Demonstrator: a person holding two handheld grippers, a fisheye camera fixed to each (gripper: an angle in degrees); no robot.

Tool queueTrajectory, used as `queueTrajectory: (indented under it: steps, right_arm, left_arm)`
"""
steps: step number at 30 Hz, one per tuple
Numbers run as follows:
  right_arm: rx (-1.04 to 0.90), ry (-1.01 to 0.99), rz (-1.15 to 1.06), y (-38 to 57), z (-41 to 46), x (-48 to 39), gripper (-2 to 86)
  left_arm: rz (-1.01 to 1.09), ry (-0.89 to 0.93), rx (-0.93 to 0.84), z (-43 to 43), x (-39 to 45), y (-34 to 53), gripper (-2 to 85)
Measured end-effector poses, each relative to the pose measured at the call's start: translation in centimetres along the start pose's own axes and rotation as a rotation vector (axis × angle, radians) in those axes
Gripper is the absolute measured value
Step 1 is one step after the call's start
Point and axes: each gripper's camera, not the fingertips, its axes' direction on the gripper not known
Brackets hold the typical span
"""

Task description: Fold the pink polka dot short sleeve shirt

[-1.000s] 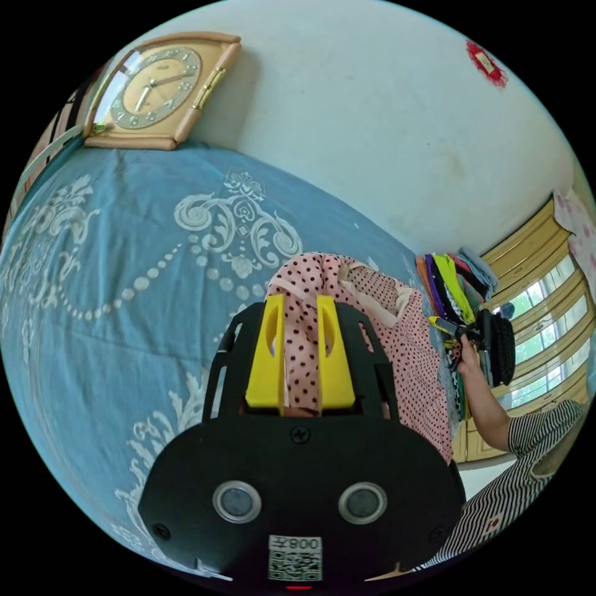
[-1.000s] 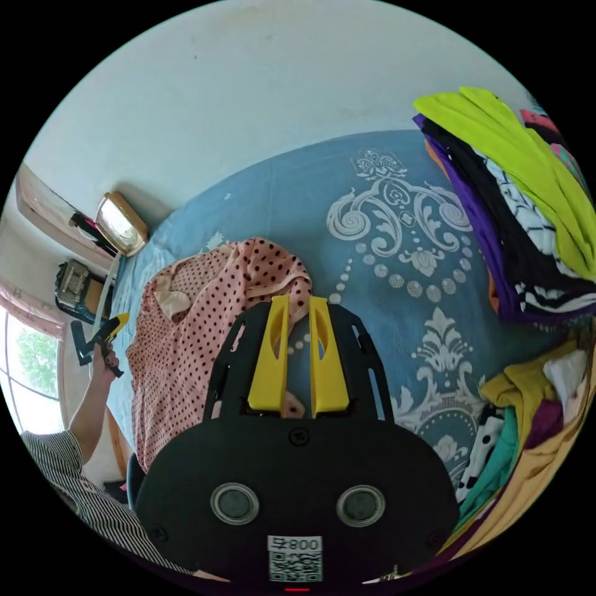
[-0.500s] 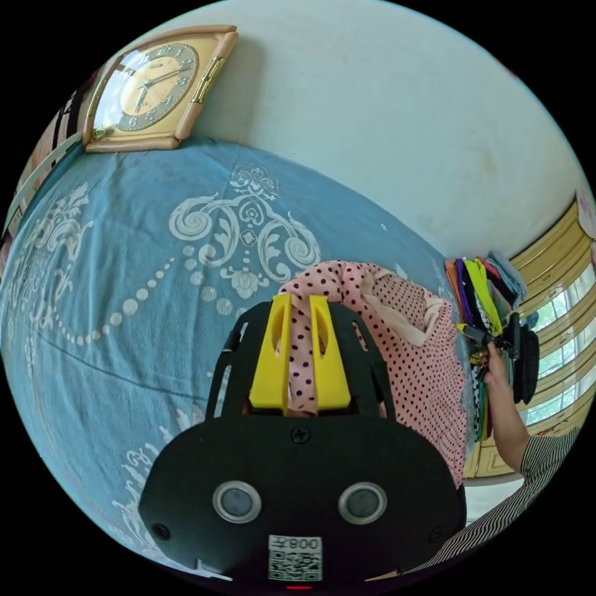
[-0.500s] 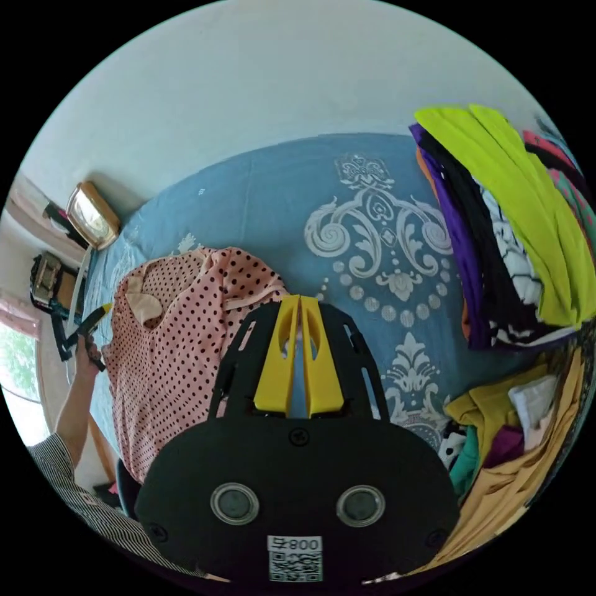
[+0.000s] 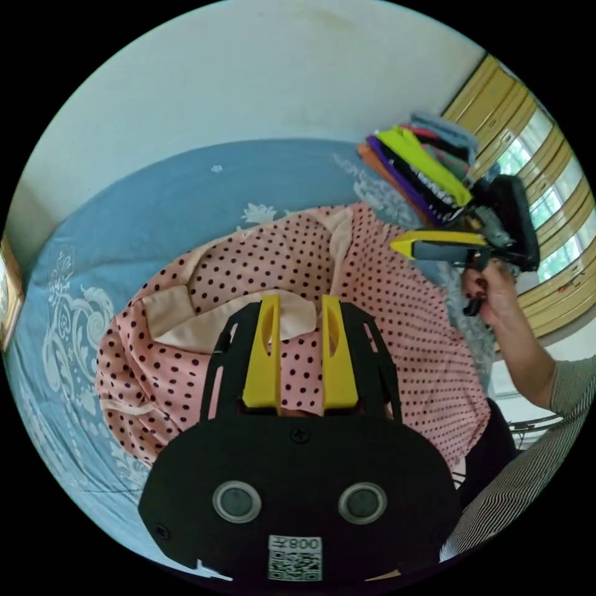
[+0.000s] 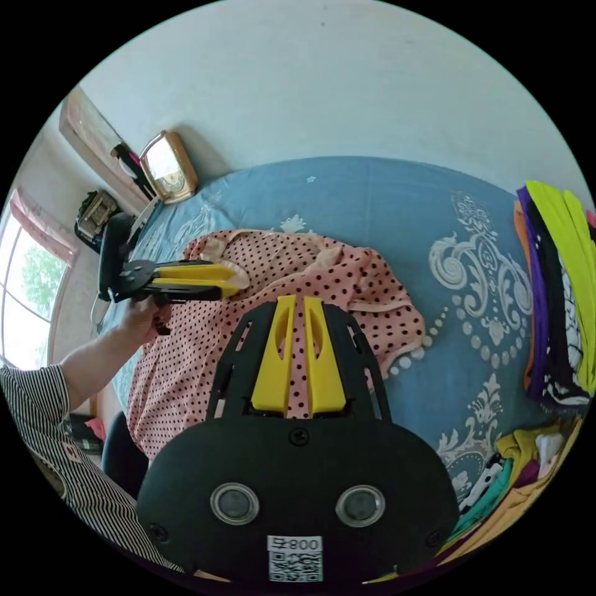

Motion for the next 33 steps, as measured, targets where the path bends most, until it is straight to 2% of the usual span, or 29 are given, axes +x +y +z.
queueTrajectory:
  steps: [1, 3, 6, 11, 17, 20, 27, 33]
  right_arm:
    - [-0.005, -0.010, -0.015, -0.6, 0.6, -0.9, 2.9]
    - [-0.011, -0.006, -0.040, -1.5, 1.4, -2.3, 3.5]
    - [-0.023, 0.007, -0.094, -3.7, 2.7, -4.6, 4.5]
    - [-0.034, 0.063, -0.204, -8.2, 5.4, -9.9, 4.8]
    - [-0.168, 0.120, -0.262, -11.4, 11.0, -13.4, 4.5]
    - [-0.233, 0.118, -0.249, -12.0, 13.3, -13.7, 4.5]
    - [-0.262, 0.140, -0.288, -13.2, 15.6, -15.4, 4.5]
    - [-0.282, 0.158, -0.300, -14.5, 17.1, -16.6, 4.3]
  left_arm:
    - [-0.005, -0.065, -0.040, 1.3, 0.1, 0.0, 7.1]
    - [-0.022, -0.090, 0.015, 0.9, -0.2, 1.0, 4.0]
    - [-0.104, -0.026, 0.129, -0.9, -2.1, 3.5, 2.5]
    - [-0.364, 0.164, 0.394, -4.3, -6.2, 11.1, 1.7]
    - [-0.648, 0.356, 0.517, -2.6, -9.0, 19.9, 1.8]
    - [-0.713, 0.428, 0.539, -1.6, -9.8, 22.7, 2.1]
    - [-0.612, 0.334, 0.529, -3.5, -9.6, 23.5, 5.1]
    - [-0.438, 0.181, 0.454, -4.7, -8.9, 18.4, 9.4]
